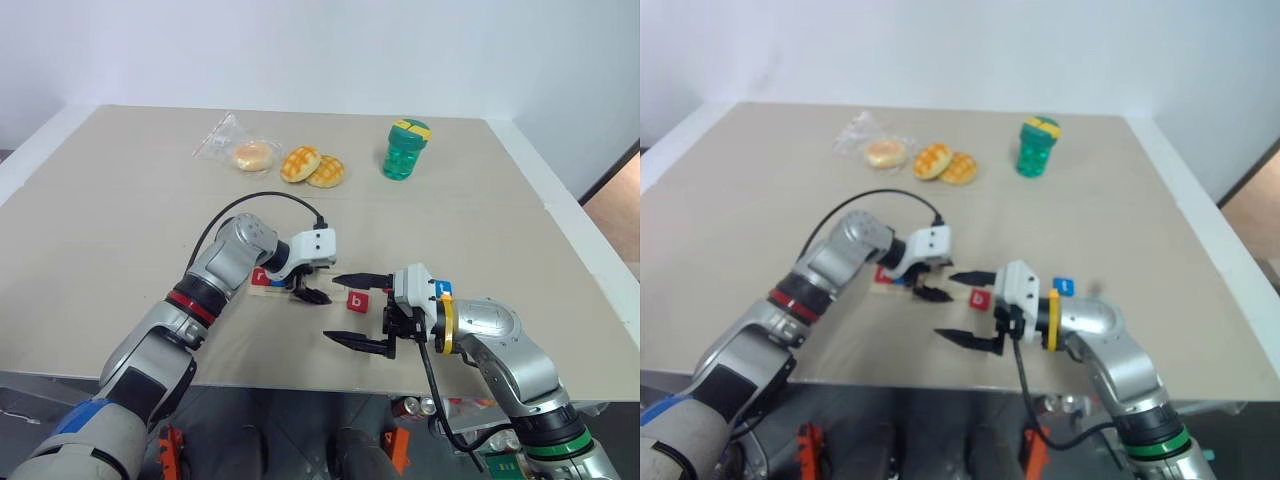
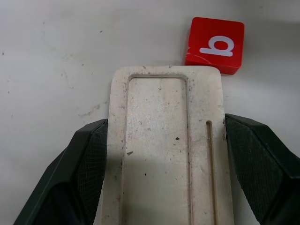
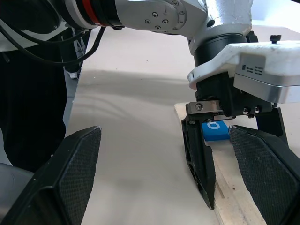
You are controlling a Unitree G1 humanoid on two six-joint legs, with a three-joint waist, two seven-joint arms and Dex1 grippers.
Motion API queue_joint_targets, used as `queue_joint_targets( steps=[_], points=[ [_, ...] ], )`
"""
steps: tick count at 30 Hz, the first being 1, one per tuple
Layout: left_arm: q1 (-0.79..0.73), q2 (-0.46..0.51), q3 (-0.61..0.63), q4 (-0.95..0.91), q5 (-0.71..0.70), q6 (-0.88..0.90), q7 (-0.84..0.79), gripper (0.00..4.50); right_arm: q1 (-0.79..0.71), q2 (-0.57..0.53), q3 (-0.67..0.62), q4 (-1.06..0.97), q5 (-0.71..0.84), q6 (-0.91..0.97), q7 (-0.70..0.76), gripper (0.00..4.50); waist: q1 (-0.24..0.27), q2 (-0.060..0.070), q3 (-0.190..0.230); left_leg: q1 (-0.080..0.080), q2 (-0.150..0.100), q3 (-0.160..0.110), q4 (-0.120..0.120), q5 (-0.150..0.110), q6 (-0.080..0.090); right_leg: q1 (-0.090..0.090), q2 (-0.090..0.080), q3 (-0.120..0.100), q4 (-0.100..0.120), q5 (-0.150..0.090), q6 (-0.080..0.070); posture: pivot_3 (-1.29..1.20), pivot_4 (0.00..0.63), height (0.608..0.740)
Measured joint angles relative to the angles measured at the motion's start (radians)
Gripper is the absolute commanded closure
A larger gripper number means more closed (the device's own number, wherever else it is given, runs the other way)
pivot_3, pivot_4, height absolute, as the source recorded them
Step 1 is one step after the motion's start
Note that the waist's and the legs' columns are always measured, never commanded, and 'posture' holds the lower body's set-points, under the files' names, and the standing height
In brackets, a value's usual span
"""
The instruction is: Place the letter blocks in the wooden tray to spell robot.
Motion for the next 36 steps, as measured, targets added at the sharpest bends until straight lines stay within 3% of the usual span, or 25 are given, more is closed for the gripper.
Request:
queue_joint_targets(
  steps=[6, 7, 8, 17, 24, 31, 33, 36],
  points=[
    [0.017, 0.013, 0.001, -0.050, -0.004, 0.062, 0.007, 1.28, 0.001, -0.001, -0.005, 0.033, -0.012, -0.007, -0.024, 0.00, -0.001, 0.000, 0.000, 0.000, 0.000, 0.000, 0.000, 0.000, 0.000, 0.000, 0.000, 0.000, 0.000, 0.000, 0.000, 0.00, 0.150, 0.740],
    [0.024, 0.015, 0.003, -0.061, -0.008, 0.074, 0.007, 0.27, 0.001, -0.001, -0.007, 0.036, -0.013, -0.007, -0.028, 0.00, -0.001, 0.000, 0.000, 0.000, 0.000, 0.000, 0.000, 0.000, 0.000, 0.000, 0.000, 0.000, 0.000, 0.000, 0.000, 0.00, 0.150, 0.740],
    [0.028, 0.019, 0.006, -0.069, -0.010, 0.082, 0.007, 0.09, 0.002, -0.001, -0.009, 0.036, -0.013, -0.007, -0.030, 0.00, -0.001, 0.000, 0.000, 0.000, 0.000, 0.000, -0.001, 0.000, 0.000, -0.001, 0.000, 0.000, 0.000, 0.000, 0.000, 0.00, 0.150, 0.740],
    [0.062, 0.100, 0.023, -0.149, -0.060, 0.139, -0.016, 0.09, 0.022, -0.003, -0.024, 0.048, -0.021, -0.012, -0.067, 0.00, -0.001, 0.000, 0.000, 0.000, 0.000, 0.000, -0.001, 0.000, 0.000, -0.001, 0.000, 0.000, 0.000, 0.000, 0.000, 0.00, 0.150, 0.740],
    [0.128, 0.227, 0.175, -0.274, -0.181, 0.188, -0.044, 0.09, 0.028, -0.007, -0.045, 0.091, -0.064, 0.006, -0.128, 0.00, -0.006, 0.000, 0.000, -0.001, 0.002, 0.001, -0.002, 0.000, 0.000, -0.002, 0.000, 0.000, 0.000, 0.000, -0.001, 0.00, 0.150, 0.740],
    [0.404, 0.248, 0.411, -0.496, -0.452, 0.179, -0.088, 0.09, 0.016, -0.008, -0.042, 0.136, -0.089, 0.021, -0.136, 0.00, -0.010, 0.001, 0.001, -0.001, 0.003, 0.001, -0.002, 0.000, 0.000, -0.003, 0.000, 0.001, 0.000, -0.001, -0.002, 0.00, 0.150, 0.740],
    [0.625, 0.196, 0.479, -0.653, -0.486, 0.123, 0.005, 0.09, 0.010, -0.004, -0.039, 0.157, -0.105, 0.022, -0.144, 0.00, -0.013, 0.002, 0.000, 0.001, 0.005, 0.002, -0.003, 0.000, 0.000, -0.002, -0.002, 0.003, 0.000, -0.001, -0.002, 0.00, 0.150, 0.740],
    [0.799, 0.153, 0.470, -0.739, -0.480, 0.086, 0.109, 0.09, 0.012, -0.001, -0.038, 0.178, -0.120, 0.022, -0.150, 0.00, -0.008, 0.000, 0.001, 0.000, 0.005, 0.002, -0.001, 0.000, 0.000, -0.002, -0.001, 0.001, 0.000, 0.001, -0.002, 0.00, 0.150, 0.740]
  ],
)
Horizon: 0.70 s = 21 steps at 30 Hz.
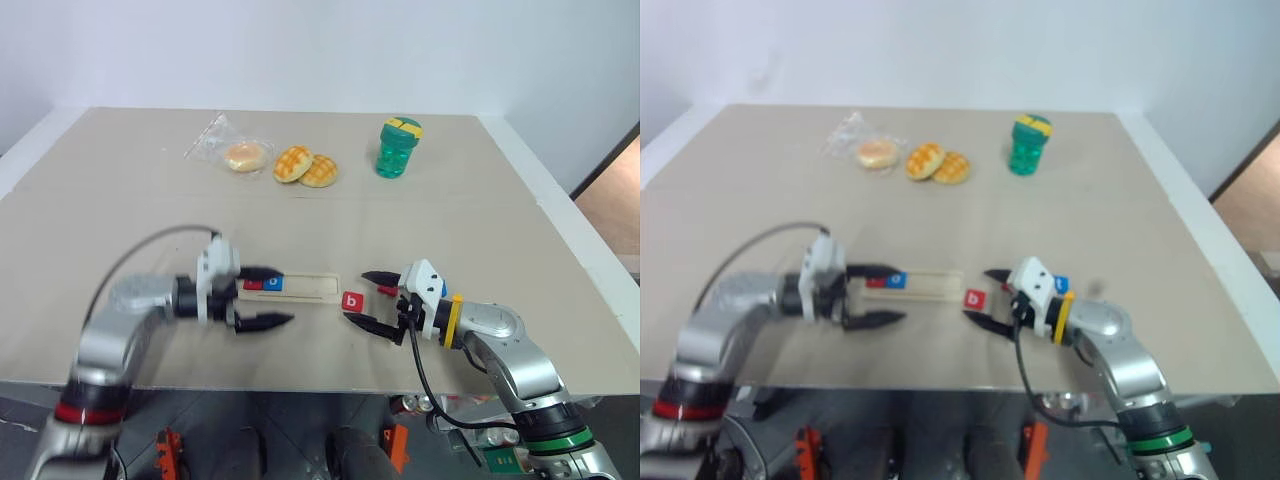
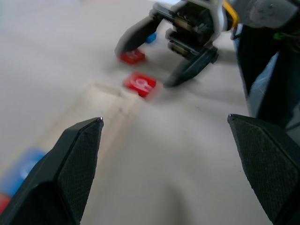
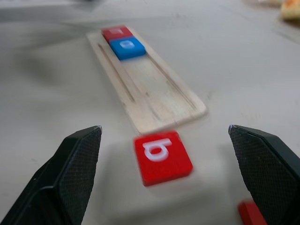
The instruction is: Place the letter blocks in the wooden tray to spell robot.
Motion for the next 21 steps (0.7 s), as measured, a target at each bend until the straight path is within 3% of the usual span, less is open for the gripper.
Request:
queue_joint_targets(
  steps=[6, 8, 9, 11, 16, 21],
  points=[
    [0.046, -0.028, 0.007, -0.106, -0.001, -0.006, 0.146, 0.09, 0.000, 0.006, 0.008, 0.015, -0.025, -0.017, -0.001, 0.00, 0.006, 0.000, 0.000, 0.004, 0.000, 0.005, 0.000, 0.004, 0.002, 0.002, 0.000, 0.003, 0.000, 0.002, -0.005, 0.00, 0.150, 0.740],
    [0.055, -0.032, 0.007, -0.110, 0.000, -0.006, 0.188, 0.00, -0.001, 0.011, 0.012, 0.028, -0.031, -0.019, -0.001, 0.54, 0.003, 0.000, 0.000, 0.004, 0.000, 0.006, 0.000, 0.005, 0.002, 0.001, 0.001, 0.003, 0.000, 0.004, -0.005, 0.00, 0.150, 0.740],
    [0.057, -0.033, 0.007, -0.110, 0.000, -0.006, 0.193, 0.00, -0.001, 0.013, 0.013, 0.030, -0.032, -0.019, -0.001, 0.58, 0.003, 0.000, 0.000, 0.004, 0.000, 0.006, 0.000, 0.005, 0.002, 0.001, 0.001, 0.003, 0.000, 0.004, -0.005, 0.00, 0.150, 0.740],
    [0.073, -0.037, 0.007, -0.123, 0.000, -0.017, 0.242, 0.00, -0.010, 0.027, 0.036, 0.066, -0.052, -0.025, -0.002, 1.47, -0.001, 0.000, 0.000, 0.004, 0.001, 0.006, -0.001, 0.005, 0.002, 0.000, 0.002, 0.003, 0.000, 0.004, -0.005, 0.00, 0.150, 0.740],
    [0.136, -0.041, -0.013, -0.172, -0.001, -0.060, 0.272, 0.00, -0.042, 0.051, 0.043, 0.107, -0.068, -0.042, -0.005, 3.19, -0.004, 0.000, 0.000, 0.004, 0.001, 0.006, -0.004, 0.005, 0.002, -0.001, 0.002, 0.004, -0.001, 0.005, -0.003, 0.00, 0.150, 0.740],
    [0.185, -0.036, -0.044, -0.185, 0.003, -0.088, 0.293, 0.00, -0.049, 0.062, 0.043, 0.117, -0.076, -0.045, -0.006, 3.33, -0.005, 0.000, 0.000, 0.004, 0.001, 0.006, -0.006, 0.005, 0.001, -0.001, 0.002, 0.004, -0.001, 0.004, -0.005, 0.00, 0.150, 0.740]
  ],
)
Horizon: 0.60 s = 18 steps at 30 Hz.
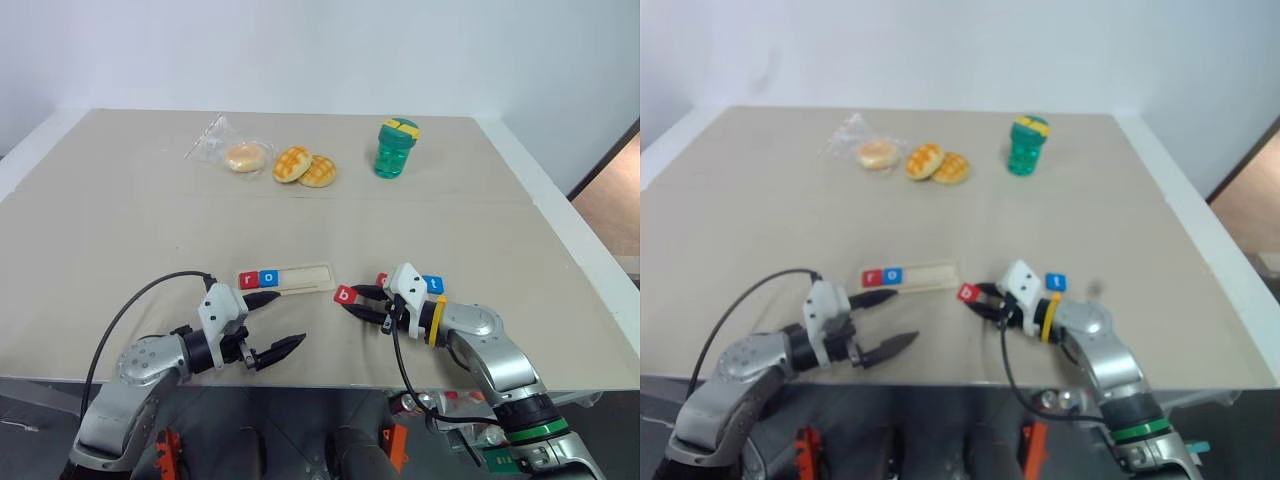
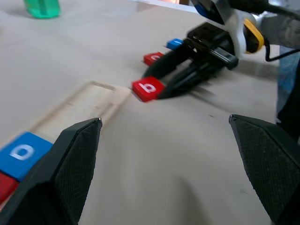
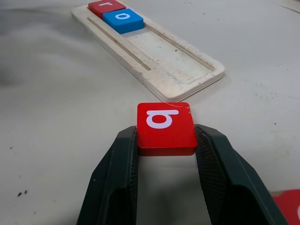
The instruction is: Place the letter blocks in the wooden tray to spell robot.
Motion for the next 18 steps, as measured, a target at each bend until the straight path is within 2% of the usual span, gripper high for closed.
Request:
queue_joint_targets(
  steps=[5, 10, 12, 14, 18],
  points=[
    [0.017, 0.008, 0.001, -0.002, 0.011, -0.031, 0.028, 0.00, 0.045, -0.009, -0.008, -0.069, 0.012, 0.042, -0.008, 3.33, -0.001, 0.000, 0.000, 0.000, 0.000, 0.000, -0.002, 0.000, 0.000, 0.000, -0.001, 0.000, -0.001, -0.002, -0.001, 0.00, 0.150, 0.740],
    [0.068, 0.007, 0.022, -0.004, 0.018, -0.073, 0.078, 0.00, 0.115, -0.043, -0.017, -0.258, 0.070, 0.179, -0.029, 3.33, -0.003, 0.000, 0.000, -0.001, -0.001, 0.001, -0.006, 0.000, 0.000, -0.003, -0.001, 0.002, -0.001, -0.002, 0.003, 0.00, 0.150, 0.740],
    [0.081, 0.002, 0.047, -0.004, 0.015, -0.079, 0.104, 0.00, 0.058, -0.028, -0.016, -0.292, 0.091, 0.229, -0.042, 3.33, -0.014, 0.000, 0.001, 0.001, 0.001, 0.001, -0.006, 0.000, 0.000, -0.004, 0.000, 0.002, -0.001, 0.000, 0.001, 0.00, 0.150, 0.740],
    [0.083, -0.007, 0.072, -0.004, 0.014, -0.082, 0.138, 0.00, -0.061, 0.004, -0.007, -0.289, 0.100, 0.261, -0.047, 3.33, -0.018, -0.001, 0.001, 0.003, 0.002, 0.001, -0.006, 0.001, -0.001, -0.003, 0.002, 0.001, -0.001, 0.002, -0.003, 0.00, 0.150, 0.740],
    [0.077, -0.032, 0.091, 0.005, 0.021, -0.097, 0.199, 0.00, -0.313, 0.073, 0.067, -0.143, 0.080, 0.224, 0.010, 3.33, -0.017, -0.002, 0.001, 0.004, 0.003, 0.000, -0.007, 0.004, 0.001, -0.003, 0.004, -0.001, -0.001, 0.003, -0.008, 0.00, 0.150, 0.740]
  ],
)
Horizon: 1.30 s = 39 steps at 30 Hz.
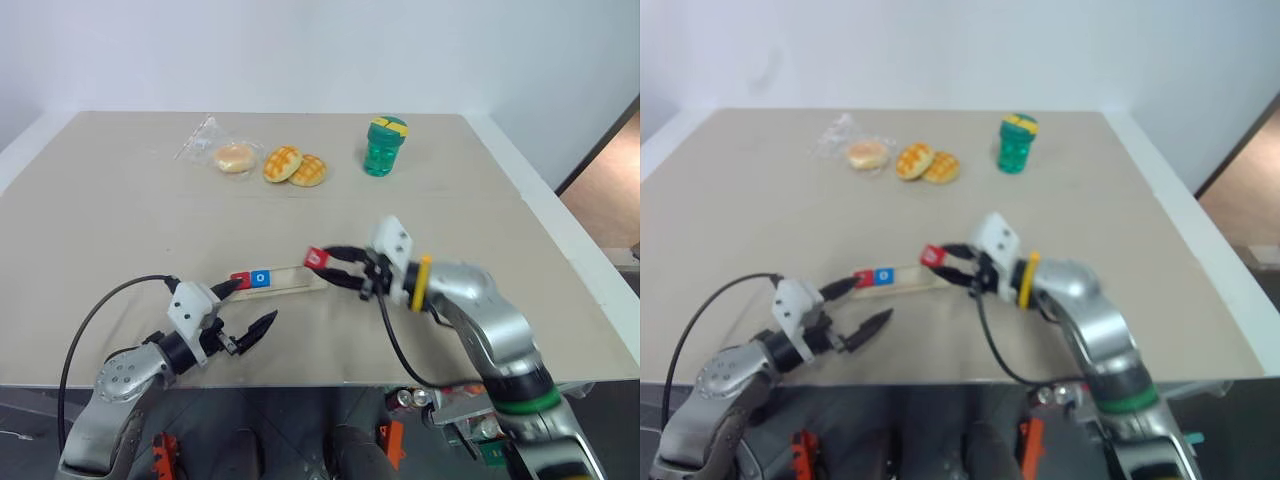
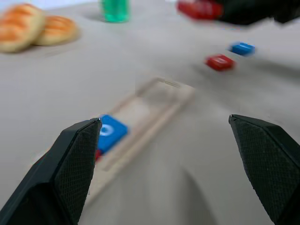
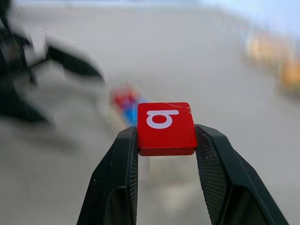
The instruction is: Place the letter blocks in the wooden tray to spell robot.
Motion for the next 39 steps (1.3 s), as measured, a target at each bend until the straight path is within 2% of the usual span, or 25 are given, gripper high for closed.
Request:
queue_joint_targets(
  steps=[4, 6, 13, 24, 25, 39],
  points=[
    [0.002, -0.010, -0.003, 0.005, 0.021, -0.009, 0.039, 0.00, -0.105, 0.031, 0.069, 0.243, -0.061, -0.121, 0.090, 3.33, 0.009, 0.000, 0.000, -0.003, -0.001, 0.001, -0.001, 0.001, -0.001, -0.001, -0.003, -0.001, -0.001, -0.002, 0.001, 0.00, 0.150, 0.740],
    [0.004, -0.024, -0.006, 0.005, 0.028, -0.018, 0.053, 0.00, -0.132, 0.039, 0.095, 0.362, -0.094, -0.193, 0.134, 3.33, 0.007, 0.000, 0.000, -0.004, -0.002, 0.002, -0.001, 0.000, -0.002, -0.001, -0.004, 0.000, -0.001, -0.001, 0.006, 0.00, 0.150, 0.740],
    [0.026, -0.051, -0.021, 0.000, 0.047, -0.023, 0.111, 0.00, -0.262, 0.095, 0.125, 0.696, -0.170, -0.420, 0.271, 3.33, 0.005, -0.001, 0.000, -0.004, -0.002, 0.001, -0.003, -0.001, -0.003, -0.002, -0.003, -0.001, -0.001, 0.001, 0.002, 0.00, 0.150, 0.740],
    [0.045, -0.066, -0.044, -0.013, 0.059, -0.023, 0.152, 0.00, -0.358, 0.183, 0.125, 0.887, -0.227, -0.531, 0.325, 3.33, 0.005, 0.000, 0.000, -0.003, 0.001, 0.002, -0.003, 0.000, -0.003, -0.002, -0.003, -0.003, -0.001, 0.001, 0.003, 0.00, 0.150, 0.740],
    [0.045, -0.066, -0.044, -0.014, 0.061, -0.023, 0.153, 0.00, -0.361, 0.186, 0.125, 0.894, -0.228, -0.535, 0.325, 2.83, 0.005, 0.000, 0.000, -0.003, 0.001, 0.001, -0.003, 0.000, -0.003, -0.002, -0.002, -0.003, -0.001, 0.001, 0.003, 0.00, 0.150, 0.740],
    [0.046, -0.079, -0.051, -0.031, 0.080, -0.020, 0.198, 0.00, -0.425, 0.225, 0.123, 1.112, -0.294, -0.664, 0.327, 2.83, 0.005, 0.000, 0.001, -0.003, 0.002, 0.001, -0.003, -0.001, -0.003, -0.002, -0.002, -0.003, -0.001, 0.001, 0.001, 0.00, 0.150, 0.740]
  ],
)
